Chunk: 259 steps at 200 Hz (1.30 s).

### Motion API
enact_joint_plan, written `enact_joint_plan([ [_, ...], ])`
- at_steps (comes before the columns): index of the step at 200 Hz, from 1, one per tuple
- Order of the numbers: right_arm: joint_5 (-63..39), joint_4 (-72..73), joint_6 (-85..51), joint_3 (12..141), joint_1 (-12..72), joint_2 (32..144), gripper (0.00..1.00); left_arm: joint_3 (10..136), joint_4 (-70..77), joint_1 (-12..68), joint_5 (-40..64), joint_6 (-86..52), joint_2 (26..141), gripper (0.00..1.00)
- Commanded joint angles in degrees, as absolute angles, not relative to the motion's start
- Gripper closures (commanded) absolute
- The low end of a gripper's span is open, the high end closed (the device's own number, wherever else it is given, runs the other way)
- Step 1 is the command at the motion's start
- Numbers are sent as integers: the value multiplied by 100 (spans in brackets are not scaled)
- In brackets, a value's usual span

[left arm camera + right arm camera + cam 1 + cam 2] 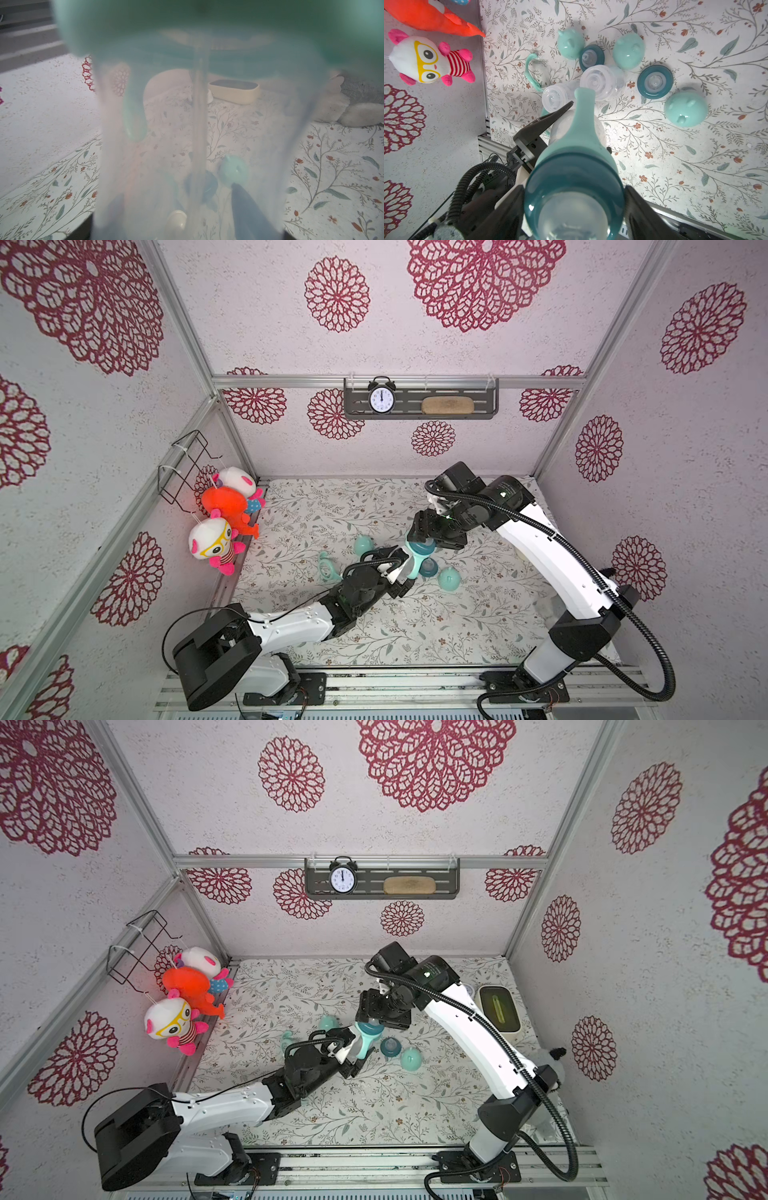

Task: Assemble the baby bottles
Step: Close the nipple on the baby bottle, then screw the nipple onto the baby bottle.

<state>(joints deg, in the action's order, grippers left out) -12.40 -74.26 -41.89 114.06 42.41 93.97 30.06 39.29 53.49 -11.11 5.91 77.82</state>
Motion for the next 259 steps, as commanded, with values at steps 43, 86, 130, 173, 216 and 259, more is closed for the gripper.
enact_joint_plan([
  [43,-1233,-7850,-4015,11978,4254,9557,16,3146,4654,5406,-918,694,7756,100],
  [86,-1221,-7829,-3604,12120,4253,9442,7,3098,4611,5182,-540,490,7744,100],
  [130,-1081,-7863,-2981,12087,4271,9164,1,3072,4602,4881,59,272,7695,100],
  [173,-888,-7842,-2275,12120,4272,8761,1,3035,4293,4638,729,130,7486,100],
  [216,-1387,-7589,-1176,11728,4289,8442,1,2962,4097,4335,1624,-240,7248,100],
  [259,-1331,-7220,-664,11105,4336,8170,3,2872,3910,4234,2071,-526,7112,100],
])
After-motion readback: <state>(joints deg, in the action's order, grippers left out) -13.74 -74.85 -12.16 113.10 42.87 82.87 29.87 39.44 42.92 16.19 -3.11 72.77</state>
